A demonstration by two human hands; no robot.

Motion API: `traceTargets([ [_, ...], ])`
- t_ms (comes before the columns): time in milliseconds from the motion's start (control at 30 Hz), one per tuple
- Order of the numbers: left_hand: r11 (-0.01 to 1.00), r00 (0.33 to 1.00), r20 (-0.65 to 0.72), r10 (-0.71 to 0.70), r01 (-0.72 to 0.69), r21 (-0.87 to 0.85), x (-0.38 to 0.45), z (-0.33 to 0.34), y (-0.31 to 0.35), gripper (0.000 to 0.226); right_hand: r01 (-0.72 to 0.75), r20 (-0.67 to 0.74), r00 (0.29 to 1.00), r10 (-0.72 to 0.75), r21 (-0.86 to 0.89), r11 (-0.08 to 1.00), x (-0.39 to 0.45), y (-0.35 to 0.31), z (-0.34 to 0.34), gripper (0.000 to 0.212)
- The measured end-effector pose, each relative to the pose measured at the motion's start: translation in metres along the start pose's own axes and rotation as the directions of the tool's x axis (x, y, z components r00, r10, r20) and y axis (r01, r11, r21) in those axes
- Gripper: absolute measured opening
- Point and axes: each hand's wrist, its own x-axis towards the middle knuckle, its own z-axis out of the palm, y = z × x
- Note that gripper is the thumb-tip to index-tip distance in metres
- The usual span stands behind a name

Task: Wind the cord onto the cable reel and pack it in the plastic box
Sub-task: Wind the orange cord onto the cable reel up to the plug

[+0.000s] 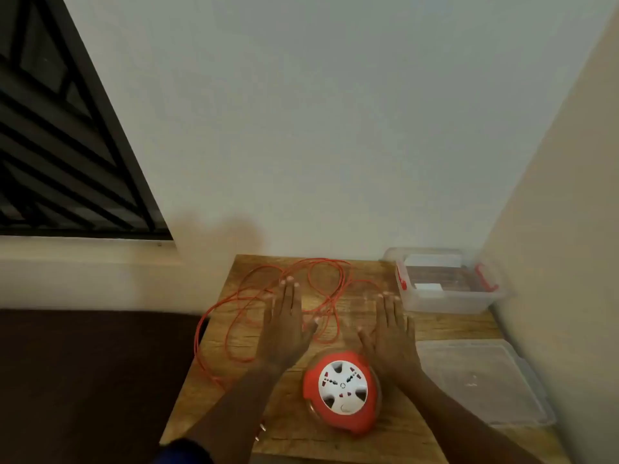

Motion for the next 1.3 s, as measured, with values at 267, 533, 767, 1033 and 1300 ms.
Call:
traceTargets([
  [267,0.98,0.928,0.334,-0.165,0.191,-0.046,-0.061,0.04,0.0,0.076,-0.247,0.21,0.951,0.226,0.077,0.966,-0.059,-0.007,0.025,0.084],
  [533,0.69,0.856,0.446,-0.261,0.489,-0.533,-0.067,0.033,0.027,0.052,-0.456,0.376,0.865,0.331,0.318,0.831,-0.073,-0.026,0.022,0.068],
  [767,0.353,0.792,0.558,-0.247,0.61,-0.71,-0.041,0.007,0.026,0.051,-0.446,0.395,0.882,0.256,0.526,0.725,-0.04,-0.024,-0.023,0.082],
  [1033,0.08,0.823,0.562,-0.087,0.568,-0.819,0.002,-0.033,0.034,0.038,-0.141,0.255,0.967,-0.007,0.555,0.82,0.004,-0.046,-0.088,0.074],
  [1300,-0.075,0.799,0.597,0.078,0.601,-0.795,0.037,-0.065,0.039,0.053,-0.038,0.227,0.968,-0.103,0.544,0.838,0.034,-0.063,-0.145,0.068],
])
